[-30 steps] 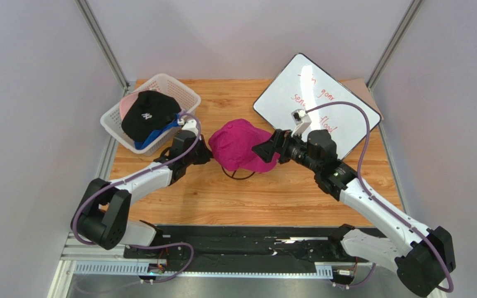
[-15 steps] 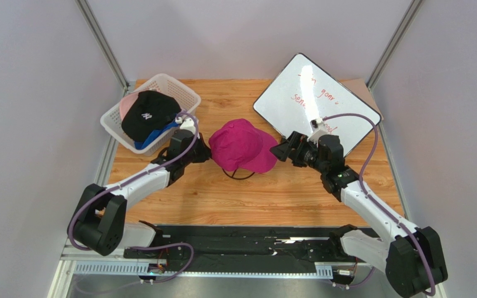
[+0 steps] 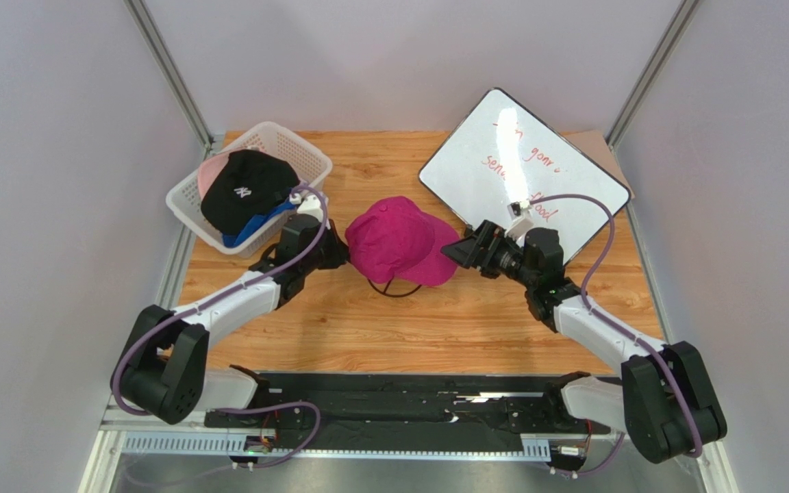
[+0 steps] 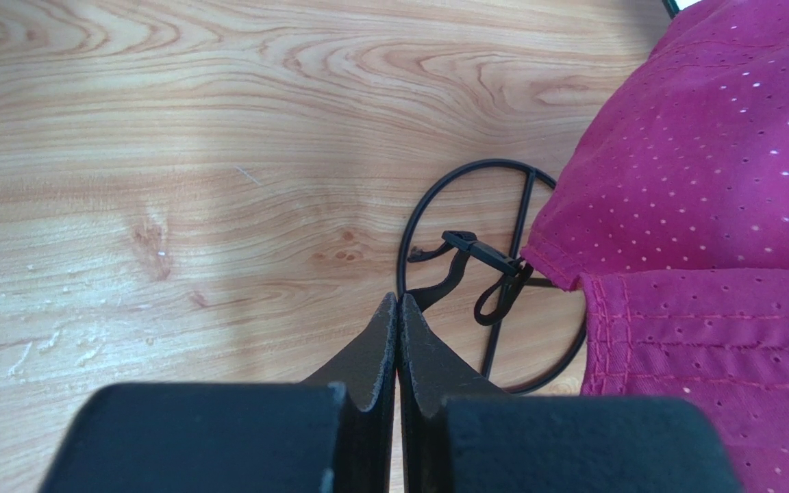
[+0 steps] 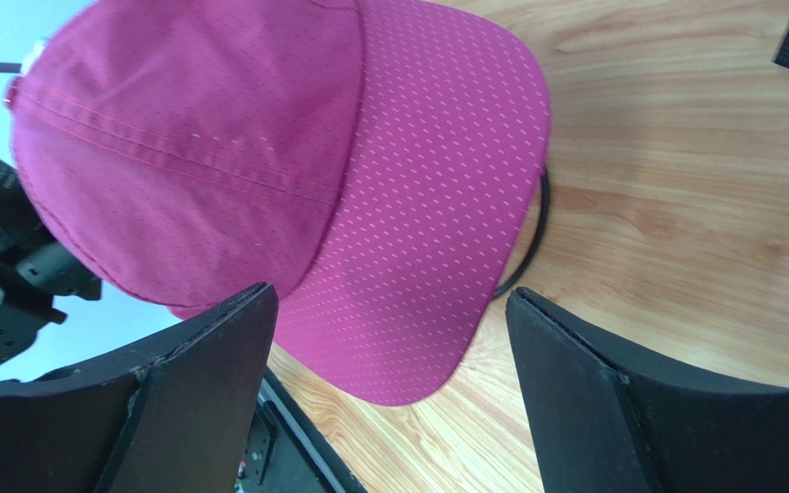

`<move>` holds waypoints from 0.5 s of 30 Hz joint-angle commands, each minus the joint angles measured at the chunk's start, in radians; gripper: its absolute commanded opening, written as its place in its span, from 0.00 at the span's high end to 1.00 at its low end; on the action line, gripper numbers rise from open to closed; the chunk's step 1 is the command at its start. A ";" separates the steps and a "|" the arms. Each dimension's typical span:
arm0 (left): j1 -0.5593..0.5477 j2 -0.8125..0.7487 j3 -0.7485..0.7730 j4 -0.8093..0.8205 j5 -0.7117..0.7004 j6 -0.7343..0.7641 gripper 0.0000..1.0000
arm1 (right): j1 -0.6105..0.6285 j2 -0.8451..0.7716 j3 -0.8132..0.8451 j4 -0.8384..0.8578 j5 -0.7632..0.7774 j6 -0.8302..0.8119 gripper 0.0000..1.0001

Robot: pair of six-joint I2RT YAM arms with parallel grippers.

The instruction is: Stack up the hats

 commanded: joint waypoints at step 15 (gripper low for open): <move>0.000 -0.061 0.015 -0.054 0.014 0.035 0.88 | -0.004 0.021 -0.030 0.165 -0.047 0.068 0.12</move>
